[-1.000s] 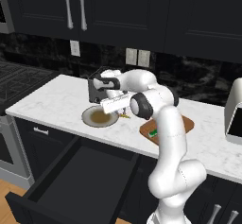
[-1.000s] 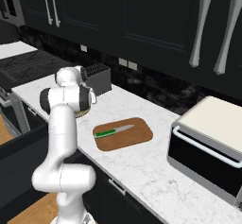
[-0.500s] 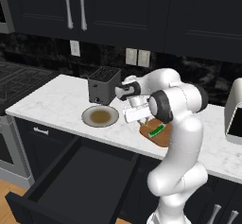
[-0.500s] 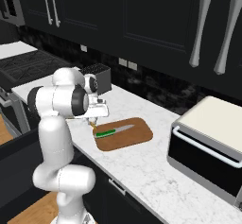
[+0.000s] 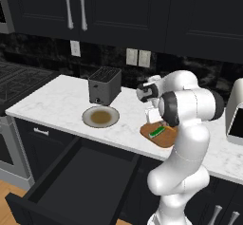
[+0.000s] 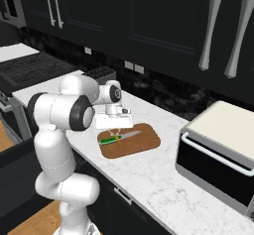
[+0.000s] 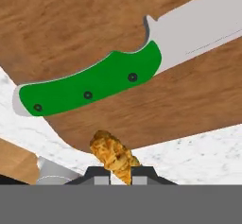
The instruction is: Pick up the knife from the drawer and place it on the cutting board. Then place the meat from the plate to the cutting board.
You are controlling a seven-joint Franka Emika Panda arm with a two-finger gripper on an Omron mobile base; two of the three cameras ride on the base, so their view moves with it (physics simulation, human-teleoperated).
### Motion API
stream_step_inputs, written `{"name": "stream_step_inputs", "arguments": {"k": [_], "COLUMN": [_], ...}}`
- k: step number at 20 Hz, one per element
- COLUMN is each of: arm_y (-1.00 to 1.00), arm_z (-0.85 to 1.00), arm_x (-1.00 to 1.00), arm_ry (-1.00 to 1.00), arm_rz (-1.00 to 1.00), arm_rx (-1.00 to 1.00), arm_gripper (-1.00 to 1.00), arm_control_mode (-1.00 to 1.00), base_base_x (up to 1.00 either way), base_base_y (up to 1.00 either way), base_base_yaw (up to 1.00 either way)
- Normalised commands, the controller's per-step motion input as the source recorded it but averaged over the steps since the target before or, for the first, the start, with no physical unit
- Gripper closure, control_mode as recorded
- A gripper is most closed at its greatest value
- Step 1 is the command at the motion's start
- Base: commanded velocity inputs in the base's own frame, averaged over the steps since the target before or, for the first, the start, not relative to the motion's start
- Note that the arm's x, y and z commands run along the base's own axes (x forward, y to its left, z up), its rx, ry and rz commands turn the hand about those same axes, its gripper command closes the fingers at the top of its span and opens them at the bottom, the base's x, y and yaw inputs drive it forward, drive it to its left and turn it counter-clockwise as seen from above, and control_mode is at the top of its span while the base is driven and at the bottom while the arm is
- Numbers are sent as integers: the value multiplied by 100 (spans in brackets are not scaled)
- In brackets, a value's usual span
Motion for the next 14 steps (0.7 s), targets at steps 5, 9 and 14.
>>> {"name": "stream_step_inputs", "arguments": {"k": [5, 9, 14], "arm_y": [-72, -46, -14], "arm_z": [-10, -3, -4], "arm_x": [1, 12, 46], "arm_ry": [0, 0, 0], "arm_rz": [0, 0, 0], "arm_rx": [7, 4, 4], "arm_gripper": [100, 100, 100], "arm_control_mode": [-100, -100, -100], "base_base_x": [0, 0, 0], "base_base_y": [0, 0, 0], "base_base_yaw": [0, 0, 0]}}
